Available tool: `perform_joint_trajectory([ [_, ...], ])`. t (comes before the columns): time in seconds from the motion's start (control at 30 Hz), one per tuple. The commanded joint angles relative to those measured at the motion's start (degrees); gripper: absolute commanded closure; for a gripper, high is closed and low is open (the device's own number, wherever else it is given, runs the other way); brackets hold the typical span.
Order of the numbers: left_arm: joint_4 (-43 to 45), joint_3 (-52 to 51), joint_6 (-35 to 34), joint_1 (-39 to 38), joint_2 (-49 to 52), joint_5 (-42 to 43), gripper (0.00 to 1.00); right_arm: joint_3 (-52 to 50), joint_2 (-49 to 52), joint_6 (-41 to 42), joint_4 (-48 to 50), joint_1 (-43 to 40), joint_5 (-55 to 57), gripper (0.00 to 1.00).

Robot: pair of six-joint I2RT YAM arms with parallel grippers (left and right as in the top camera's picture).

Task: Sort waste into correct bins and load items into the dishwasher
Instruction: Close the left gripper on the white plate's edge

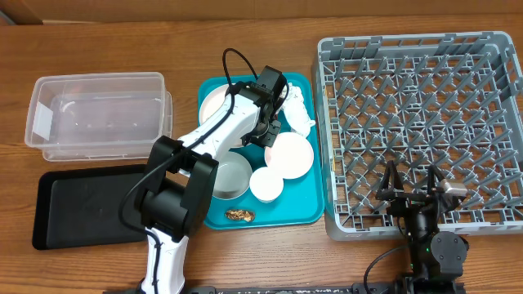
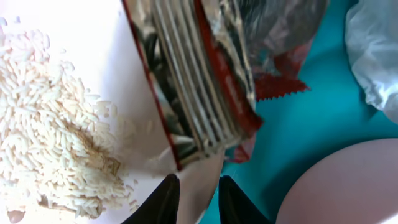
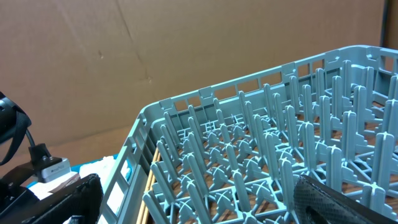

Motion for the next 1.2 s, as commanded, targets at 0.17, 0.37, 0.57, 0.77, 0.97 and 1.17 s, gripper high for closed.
perform_joint_trajectory([
  [0.17,0.6,-1.0,0.6,-0.1,0.9,0.1,0.8,-0.6,-0.5,-0.2,0.3,-0.2,-0.3,0.0],
  [0.37,0.4,-1.0,0.6,-0.1,0.9,0.1,0.91,-0.6,-0.5,-0.2,0.3,-0.2,-0.3,0.0],
  [0.57,0.5,-1.0,0.6,-0.1,0.9,0.1,0.94,-0.6,-0.5,-0.2,0.3,-0.2,-0.3,0.0],
  [0.77,0.9,-1.0,0.0,-0.1,0.9,0.1,0.96,-0.6,-0.5,-0.2,0.3,-0.2,-0.3,0.0],
  [0.97,0.9,-1.0,0.0,-0.1,0.9,0.1,0.96,-0.6,-0.5,-0.2,0.3,-0.2,-0.3,0.0],
  [1.17,0.8,-1.0,0.0,-0.1,0.9,-0.2,0.96,-0.6,-0.5,-0.2,0.3,-0.2,-0.3,0.0],
])
